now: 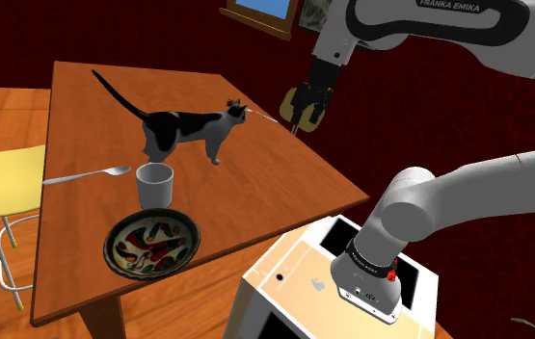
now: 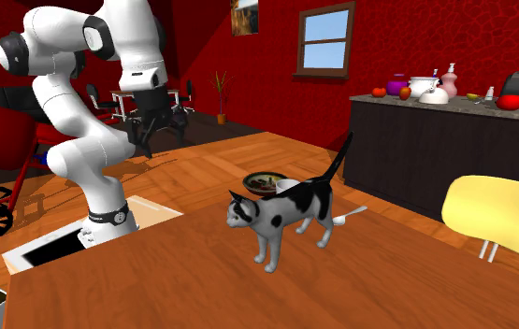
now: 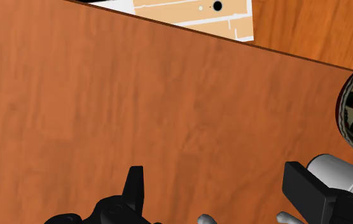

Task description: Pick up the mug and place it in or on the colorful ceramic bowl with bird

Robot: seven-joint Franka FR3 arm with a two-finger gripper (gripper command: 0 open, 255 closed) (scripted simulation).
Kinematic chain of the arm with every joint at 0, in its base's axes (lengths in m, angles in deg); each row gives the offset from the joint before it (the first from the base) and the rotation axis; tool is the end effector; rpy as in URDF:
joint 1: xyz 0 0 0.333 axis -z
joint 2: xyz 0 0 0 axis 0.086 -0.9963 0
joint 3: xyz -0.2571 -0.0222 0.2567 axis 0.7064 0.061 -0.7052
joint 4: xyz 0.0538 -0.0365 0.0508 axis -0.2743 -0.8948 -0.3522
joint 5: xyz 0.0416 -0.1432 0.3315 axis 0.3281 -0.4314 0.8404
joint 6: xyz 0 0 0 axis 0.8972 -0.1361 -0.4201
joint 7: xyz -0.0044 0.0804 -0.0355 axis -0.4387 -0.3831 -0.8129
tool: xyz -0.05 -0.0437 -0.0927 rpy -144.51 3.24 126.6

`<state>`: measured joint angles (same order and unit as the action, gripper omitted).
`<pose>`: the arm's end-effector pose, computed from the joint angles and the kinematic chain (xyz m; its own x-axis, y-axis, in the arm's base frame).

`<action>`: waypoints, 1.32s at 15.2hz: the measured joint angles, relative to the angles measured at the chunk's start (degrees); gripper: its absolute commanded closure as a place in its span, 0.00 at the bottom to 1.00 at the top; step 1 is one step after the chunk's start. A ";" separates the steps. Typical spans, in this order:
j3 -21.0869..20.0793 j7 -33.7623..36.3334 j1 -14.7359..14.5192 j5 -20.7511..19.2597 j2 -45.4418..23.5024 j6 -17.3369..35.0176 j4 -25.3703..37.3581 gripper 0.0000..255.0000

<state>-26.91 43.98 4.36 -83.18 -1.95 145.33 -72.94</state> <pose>0.2601 -0.0056 0.5800 0.9906 -0.1359 -0.0176 -0.1370 -0.9823 -0.1275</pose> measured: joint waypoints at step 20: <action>-15.01 13.38 -6.35 2.75 -30.48 23.83 9.93 0.00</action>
<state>-41.92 57.36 -1.98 -80.43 -32.43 169.16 -63.01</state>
